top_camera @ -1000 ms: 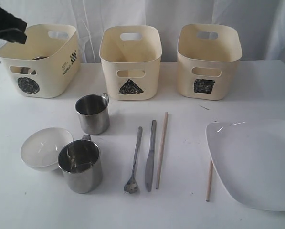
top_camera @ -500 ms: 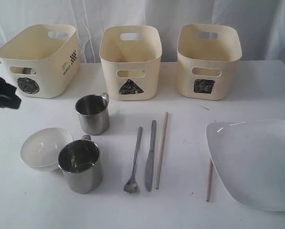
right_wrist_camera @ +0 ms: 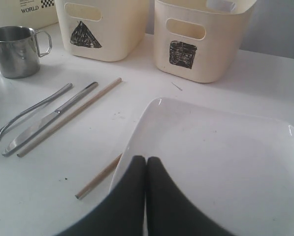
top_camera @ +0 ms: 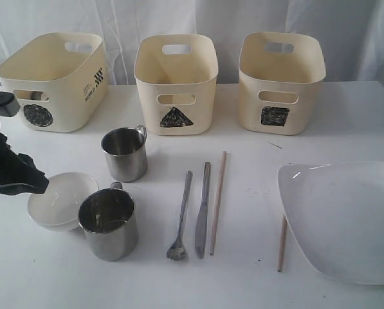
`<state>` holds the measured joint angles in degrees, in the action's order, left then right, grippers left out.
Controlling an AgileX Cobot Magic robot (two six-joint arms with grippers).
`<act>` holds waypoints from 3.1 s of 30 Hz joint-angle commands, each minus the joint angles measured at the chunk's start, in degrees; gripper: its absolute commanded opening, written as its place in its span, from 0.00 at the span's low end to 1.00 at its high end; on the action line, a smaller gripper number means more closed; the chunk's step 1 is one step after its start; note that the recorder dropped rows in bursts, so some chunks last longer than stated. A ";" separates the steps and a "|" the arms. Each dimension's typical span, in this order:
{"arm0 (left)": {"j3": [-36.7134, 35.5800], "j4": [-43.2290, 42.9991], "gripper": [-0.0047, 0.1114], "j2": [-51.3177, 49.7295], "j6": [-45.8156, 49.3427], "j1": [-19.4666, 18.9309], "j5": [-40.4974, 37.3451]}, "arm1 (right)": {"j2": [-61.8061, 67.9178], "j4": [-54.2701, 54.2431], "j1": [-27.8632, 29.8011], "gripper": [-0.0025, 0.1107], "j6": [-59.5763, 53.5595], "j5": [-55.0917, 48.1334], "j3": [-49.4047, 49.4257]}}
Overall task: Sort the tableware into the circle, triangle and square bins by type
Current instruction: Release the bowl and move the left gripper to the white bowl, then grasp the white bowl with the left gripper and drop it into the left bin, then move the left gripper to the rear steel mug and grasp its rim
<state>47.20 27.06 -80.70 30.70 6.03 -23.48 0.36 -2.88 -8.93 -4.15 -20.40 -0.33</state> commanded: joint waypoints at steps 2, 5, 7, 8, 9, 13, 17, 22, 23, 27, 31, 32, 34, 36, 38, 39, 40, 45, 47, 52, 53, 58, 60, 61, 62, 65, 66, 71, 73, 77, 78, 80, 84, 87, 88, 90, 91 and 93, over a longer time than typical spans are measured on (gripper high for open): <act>-0.41 -0.74 0.55 -1.02 -0.02 0.32 2.69 | -0.36 -0.14 0.45 0.02 -0.11 0.34 0.33; -0.41 -0.62 0.55 -3.86 -0.02 0.32 3.60 | -0.36 -0.14 0.45 0.02 -0.11 0.34 0.33; -0.41 -0.62 0.55 -5.64 -0.02 0.32 4.49 | -0.36 -0.14 0.45 0.02 -0.11 0.34 0.33; -0.41 -0.62 0.55 -6.59 -0.02 0.32 5.36 | -0.36 -0.14 0.45 0.02 -0.11 0.34 0.33; -0.41 -0.62 0.55 -7.55 -0.02 0.32 6.00 | -0.36 -0.14 0.45 0.02 -0.11 0.34 0.33; -0.41 -0.62 0.55 -12.62 -0.02 0.32 9.19 | -0.36 -0.14 0.45 0.02 -0.11 0.34 0.33; -0.41 -0.62 0.37 -16.99 -0.45 0.32 9.71 | -0.36 -0.14 0.45 0.02 -0.11 0.34 0.33; 2.18 -1.03 0.04 -9.69 -0.45 0.32 9.02 | -0.36 -0.14 0.45 0.02 -0.11 0.34 0.33; 3.58 -1.03 0.04 -7.70 -0.45 0.22 9.52 | -0.36 -0.14 0.45 0.02 -0.11 0.34 0.33; 12.21 -2.47 0.04 -4.36 -0.45 -2.04 14.20 | -0.36 -0.14 0.45 0.02 -0.11 0.34 0.33; 20.83 -2.47 0.04 -7.27 -0.45 -4.96 18.50 | -0.36 -0.14 0.45 0.02 -0.11 0.34 0.33; 23.26 -2.47 0.04 -8.53 -0.45 -5.60 18.50 | -0.36 -0.14 0.45 0.02 -0.11 0.34 0.33; 27.71 -2.47 0.04 -11.15 -0.45 -6.50 18.50 | -0.36 -0.14 0.45 0.02 -0.11 0.34 0.33; 32.51 -2.47 0.04 -14.56 -0.45 -7.23 18.74 | -0.36 -0.14 0.45 0.02 -0.11 0.34 0.33; 37.05 -2.47 0.04 -17.81 -0.45 -7.61 19.31 | -0.36 -0.14 0.45 0.02 -0.11 0.34 0.33; 39.32 -2.47 0.04 -19.71 -0.33 -7.61 19.61 | -0.36 -0.14 0.45 0.02 -0.11 0.34 0.33; 41.15 -2.60 0.04 -21.27 -0.25 -7.73 19.71 | -0.36 -0.14 0.45 0.02 -0.11 0.34 0.33; 51.13 -4.00 0.04 -31.76 -0.25 -7.73 19.21 | -0.36 -0.14 0.45 0.02 -0.11 0.34 0.33; 54.68 -4.00 0.04 -35.57 -0.25 -7.73 19.32 | -0.36 -0.14 0.45 0.02 -0.11 0.34 0.33; 62.06 -4.17 0.04 -42.85 -0.25 -8.26 19.46 | -0.36 -0.14 0.45 0.02 -0.11 0.34 0.33; 63.52 -4.17 0.04 -44.05 -0.25 -8.48 19.35 | -0.36 -0.14 0.45 0.02 -0.11 0.34 0.33; 66.30 -4.06 0.10 -47.89 -0.50 -9.34 17.37 | -0.36 -0.14 0.45 0.02 -0.11 0.34 0.33; 66.30 -3.82 0.21 -48.65 -0.50 -9.34 16.65 | -0.36 -0.14 0.45 0.02 -0.11 0.34 0.33; 66.30 -3.35 0.28 -48.73 -0.50 -9.34 15.38 | -0.36 -0.14 0.45 0.02 -0.11 0.34 0.33; 66.30 -2.72 0.34 -48.73 -0.99 -9.34 14.19 | -0.36 -0.14 0.45 0.02 -0.11 0.34 0.33; 66.30 -1.72 0.39 -46.28 -1.74 -9.34 8.66 | -0.36 -0.14 0.45 0.02 -0.11 0.34 0.33; 66.30 -1.62 0.38 -43.76 -0.86 -9.34 3.60 | -0.36 -0.14 0.45 0.02 -0.11 0.34 0.33; 60.93 0.17 0.38 -33.30 0.57 -9.34 -10.91 | -0.36 -0.14 0.45 0.02 -0.11 0.34 0.33; 53.45 2.87 0.38 -26.80 2.62 -8.41 -14.20 | -0.36 -0.14 0.45 0.02 -0.11 0.34 0.33; 43.24 2.93 0.38 -19.28 4.23 -3.22 -17.10 | -0.36 -0.14 0.45 0.02 -0.11 0.34 0.33; 41.90 2.25 0.38 -18.84 4.23 -1.85 -17.10 | -0.36 -0.14 0.45 0.02 -0.11 0.34 0.33; 39.79 1.99 0.41 -18.88 5.33 0.71 -15.85 | -0.36 -0.14 0.45 0.02 -0.11 0.34 0.33; 37.55 1.77 0.51 -19.10 5.33 2.72 -12.34 | -0.36 -0.14 0.45 0.02 -0.11 0.34 0.33; 37.43 1.65 0.55 -20.51 5.06 2.71 -13.43 | -0.36 -0.14 0.45 0.02 -0.11 0.34 0.33; 37.43 1.65 0.55 -20.99 4.89 2.71 -13.86 | -0.36 -0.14 0.45 0.02 -0.11 0.34 0.33; 37.43 2.01 0.55 -22.41 4.89 2.71 -14.93 | -0.36 -0.14 0.45 0.02 -0.11 0.34 0.33; 37.43 2.29 0.55 -22.89 4.89 2.71 -15.09 | -0.36 -0.14 0.45 0.02 -0.11 0.34 0.33; 37.43 2.97 0.55 -24.15 4.89 2.71 -15.09 | -0.36 -0.14 0.45 0.02 -0.11 0.34 0.33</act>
<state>85.15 28.61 -103.56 35.64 8.48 -37.18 0.36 -2.88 -8.93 -4.15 -20.40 -0.33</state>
